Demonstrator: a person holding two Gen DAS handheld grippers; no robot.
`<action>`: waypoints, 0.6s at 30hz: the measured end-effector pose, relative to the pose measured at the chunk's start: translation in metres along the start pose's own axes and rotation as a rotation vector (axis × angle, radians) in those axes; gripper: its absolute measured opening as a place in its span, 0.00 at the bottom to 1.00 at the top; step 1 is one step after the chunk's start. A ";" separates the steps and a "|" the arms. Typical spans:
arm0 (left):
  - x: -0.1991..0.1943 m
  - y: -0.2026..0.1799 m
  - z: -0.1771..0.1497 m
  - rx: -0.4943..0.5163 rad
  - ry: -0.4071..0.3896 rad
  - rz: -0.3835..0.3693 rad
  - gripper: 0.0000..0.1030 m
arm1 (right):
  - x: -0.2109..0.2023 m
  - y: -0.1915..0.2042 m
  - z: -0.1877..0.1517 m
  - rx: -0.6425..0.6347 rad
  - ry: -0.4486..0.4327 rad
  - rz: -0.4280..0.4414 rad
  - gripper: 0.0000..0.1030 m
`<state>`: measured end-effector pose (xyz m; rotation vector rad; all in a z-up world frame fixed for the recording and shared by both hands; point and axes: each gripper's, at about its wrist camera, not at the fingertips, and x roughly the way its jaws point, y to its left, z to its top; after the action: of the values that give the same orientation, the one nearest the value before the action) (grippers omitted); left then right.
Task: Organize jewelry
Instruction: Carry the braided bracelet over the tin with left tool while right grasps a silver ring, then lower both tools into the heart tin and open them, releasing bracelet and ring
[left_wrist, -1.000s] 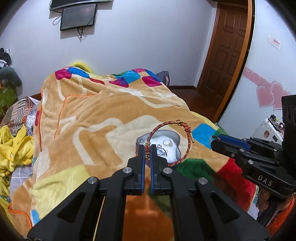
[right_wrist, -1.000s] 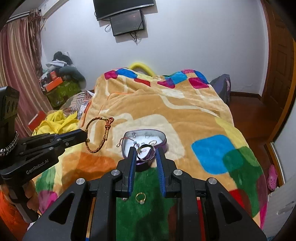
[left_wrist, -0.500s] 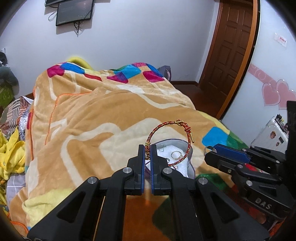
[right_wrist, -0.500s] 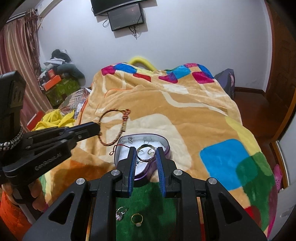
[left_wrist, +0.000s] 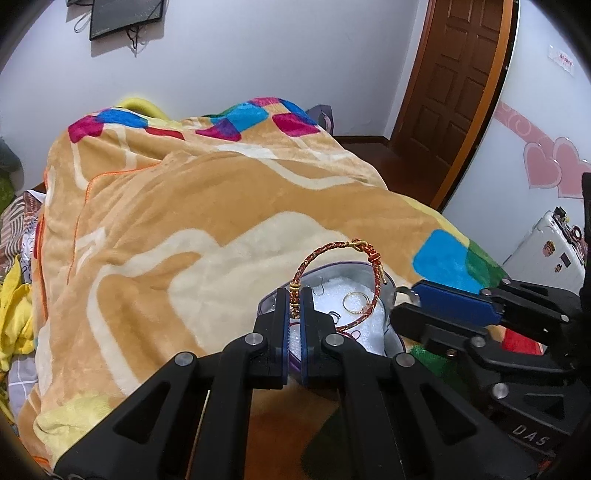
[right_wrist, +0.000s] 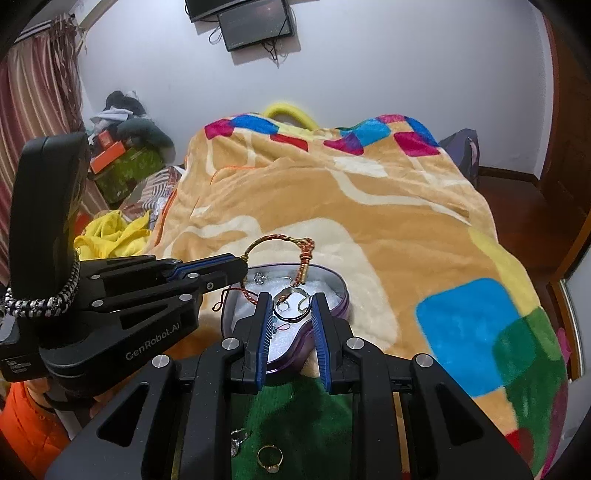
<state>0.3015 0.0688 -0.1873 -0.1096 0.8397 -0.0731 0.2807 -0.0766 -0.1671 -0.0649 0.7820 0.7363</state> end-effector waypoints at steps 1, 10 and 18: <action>0.001 0.000 0.000 0.002 0.003 -0.003 0.03 | 0.002 0.000 0.000 -0.001 0.006 0.002 0.19; 0.002 0.001 -0.002 0.000 0.006 -0.018 0.03 | 0.018 -0.002 0.004 -0.010 0.047 0.017 0.19; -0.004 0.004 -0.002 -0.013 0.003 -0.026 0.04 | 0.021 0.003 0.003 -0.043 0.066 0.003 0.19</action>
<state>0.2972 0.0729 -0.1861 -0.1323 0.8416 -0.0924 0.2907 -0.0616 -0.1785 -0.1269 0.8298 0.7569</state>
